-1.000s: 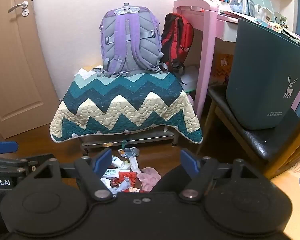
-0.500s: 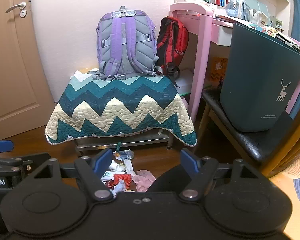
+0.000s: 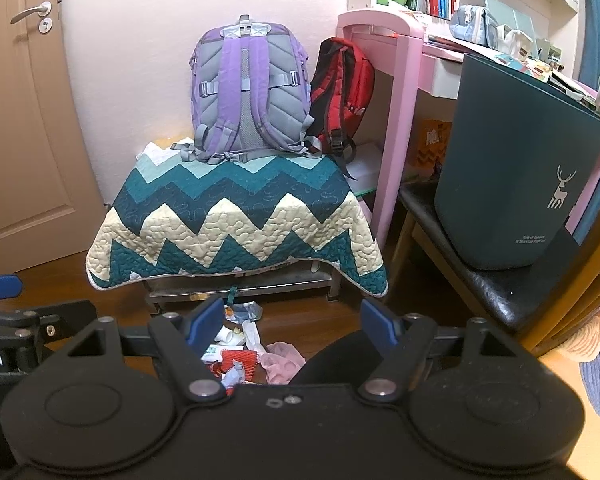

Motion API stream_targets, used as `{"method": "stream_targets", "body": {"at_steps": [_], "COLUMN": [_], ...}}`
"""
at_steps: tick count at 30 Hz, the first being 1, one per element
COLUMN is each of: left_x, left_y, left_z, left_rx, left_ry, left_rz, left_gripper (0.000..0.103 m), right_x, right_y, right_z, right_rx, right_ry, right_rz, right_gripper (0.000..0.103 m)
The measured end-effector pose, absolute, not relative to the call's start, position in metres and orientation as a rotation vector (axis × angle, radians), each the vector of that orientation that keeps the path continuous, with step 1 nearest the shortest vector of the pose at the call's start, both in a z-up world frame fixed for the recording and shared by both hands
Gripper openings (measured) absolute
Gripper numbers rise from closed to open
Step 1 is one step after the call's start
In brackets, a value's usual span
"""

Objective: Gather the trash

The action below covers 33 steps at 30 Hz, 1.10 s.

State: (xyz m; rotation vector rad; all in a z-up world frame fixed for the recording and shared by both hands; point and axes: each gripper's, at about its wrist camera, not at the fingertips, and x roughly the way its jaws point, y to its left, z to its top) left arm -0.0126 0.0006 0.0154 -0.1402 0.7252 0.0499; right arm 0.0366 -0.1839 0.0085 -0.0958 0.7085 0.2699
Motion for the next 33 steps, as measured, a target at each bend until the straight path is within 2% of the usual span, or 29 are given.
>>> {"method": "stream_targets", "body": {"at_steps": [33], "left_x": [-0.001], "left_y": [0.021], "left_z": [0.001], "left_rx": [-0.202], "left_ry": [0.75], "left_rz": [0.066], "left_gripper": [0.103], "right_x": [0.056], "right_y": [-0.166], "right_z": [-0.004], "right_rx": [-0.136], "right_ry": [0.766], "right_rz": [0.294], "right_gripper": [0.075]}}
